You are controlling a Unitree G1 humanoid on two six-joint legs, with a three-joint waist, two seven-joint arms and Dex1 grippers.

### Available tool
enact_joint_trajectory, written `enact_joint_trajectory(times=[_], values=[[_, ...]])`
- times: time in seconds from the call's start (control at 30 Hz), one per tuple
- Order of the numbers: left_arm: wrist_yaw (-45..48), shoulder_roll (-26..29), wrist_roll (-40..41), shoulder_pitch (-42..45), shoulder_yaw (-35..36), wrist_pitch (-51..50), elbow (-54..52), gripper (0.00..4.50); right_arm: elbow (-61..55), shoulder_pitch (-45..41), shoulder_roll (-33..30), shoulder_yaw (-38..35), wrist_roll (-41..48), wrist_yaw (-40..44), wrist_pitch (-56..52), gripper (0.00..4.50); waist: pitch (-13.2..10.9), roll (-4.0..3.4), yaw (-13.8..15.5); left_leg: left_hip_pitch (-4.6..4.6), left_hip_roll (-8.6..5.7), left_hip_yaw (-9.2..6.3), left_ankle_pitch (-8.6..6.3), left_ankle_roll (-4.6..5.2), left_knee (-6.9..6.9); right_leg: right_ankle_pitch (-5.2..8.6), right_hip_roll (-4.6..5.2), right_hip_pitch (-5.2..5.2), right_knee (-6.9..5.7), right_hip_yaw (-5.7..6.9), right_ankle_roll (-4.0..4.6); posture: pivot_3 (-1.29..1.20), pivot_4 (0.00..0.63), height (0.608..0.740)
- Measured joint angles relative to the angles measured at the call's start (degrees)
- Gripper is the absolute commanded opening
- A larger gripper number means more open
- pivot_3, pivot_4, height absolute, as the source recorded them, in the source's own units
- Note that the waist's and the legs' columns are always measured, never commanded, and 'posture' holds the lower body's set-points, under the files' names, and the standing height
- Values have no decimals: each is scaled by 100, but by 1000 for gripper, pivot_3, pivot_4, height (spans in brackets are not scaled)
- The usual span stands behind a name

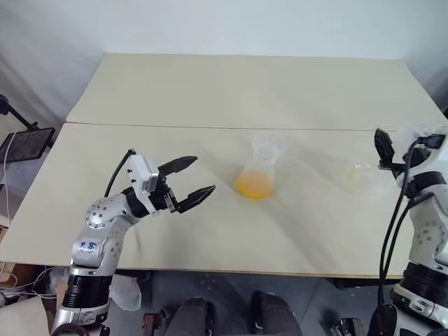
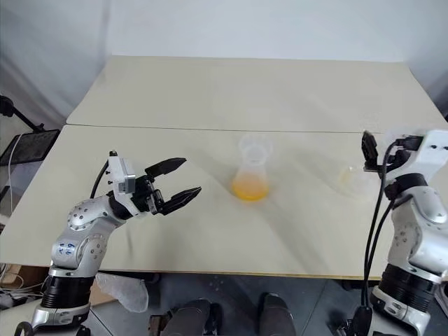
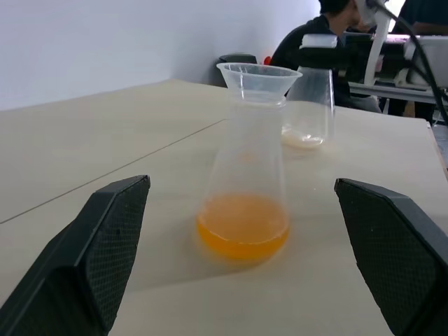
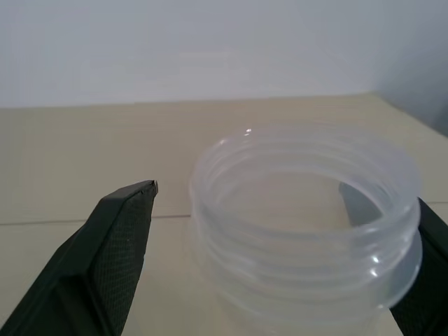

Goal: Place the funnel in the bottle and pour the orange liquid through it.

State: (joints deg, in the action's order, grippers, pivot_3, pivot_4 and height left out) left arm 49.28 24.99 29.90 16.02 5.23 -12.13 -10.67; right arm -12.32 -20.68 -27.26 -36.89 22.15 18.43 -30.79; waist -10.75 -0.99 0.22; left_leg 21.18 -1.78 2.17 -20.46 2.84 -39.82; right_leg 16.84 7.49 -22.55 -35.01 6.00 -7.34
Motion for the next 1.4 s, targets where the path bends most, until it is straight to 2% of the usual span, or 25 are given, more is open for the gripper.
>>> enact_joint_trajectory(times=[0.17, 0.67, 1.1, 1.4], values=[[93, 1, 0, 74, -25, 0, 33, 4500, -196, 401, -373, -375, 415, 105, -67, 4490, 0, 0, 21, -2, 1, 2, 0, 0, 0, 0, -1, 2, 3, -1, 0, 0, 150, 740], [222, 50, 0, 142, -73, -40, 191, 4500, -168, 1025, -516, -671, 855, 140, 335, 4490, 0, 0, 91, -2, -1, 6, 1, 3, -2, 0, 1, 4, 5, -3, 0, 0, 150, 740], [348, 52, 1, 307, -73, -41, 378, 4500, -395, 945, -1020, -835, 1479, 470, 612, 4490, 0, 0, 113, -2, 0, 5, 2, 4, -5, 0, 1, 6, 6, -3, 0, 0, 150, 740], [411, 119, 35, 304, -47, -101, 429, 4500, -155, 621, -1077, -703, 1624, 489, 684, 4490, 0, 0, 111, -1, -2, 3, 3, 5, -4, 0, 4, 6, 7, -2, 0, 0, 150, 740]])
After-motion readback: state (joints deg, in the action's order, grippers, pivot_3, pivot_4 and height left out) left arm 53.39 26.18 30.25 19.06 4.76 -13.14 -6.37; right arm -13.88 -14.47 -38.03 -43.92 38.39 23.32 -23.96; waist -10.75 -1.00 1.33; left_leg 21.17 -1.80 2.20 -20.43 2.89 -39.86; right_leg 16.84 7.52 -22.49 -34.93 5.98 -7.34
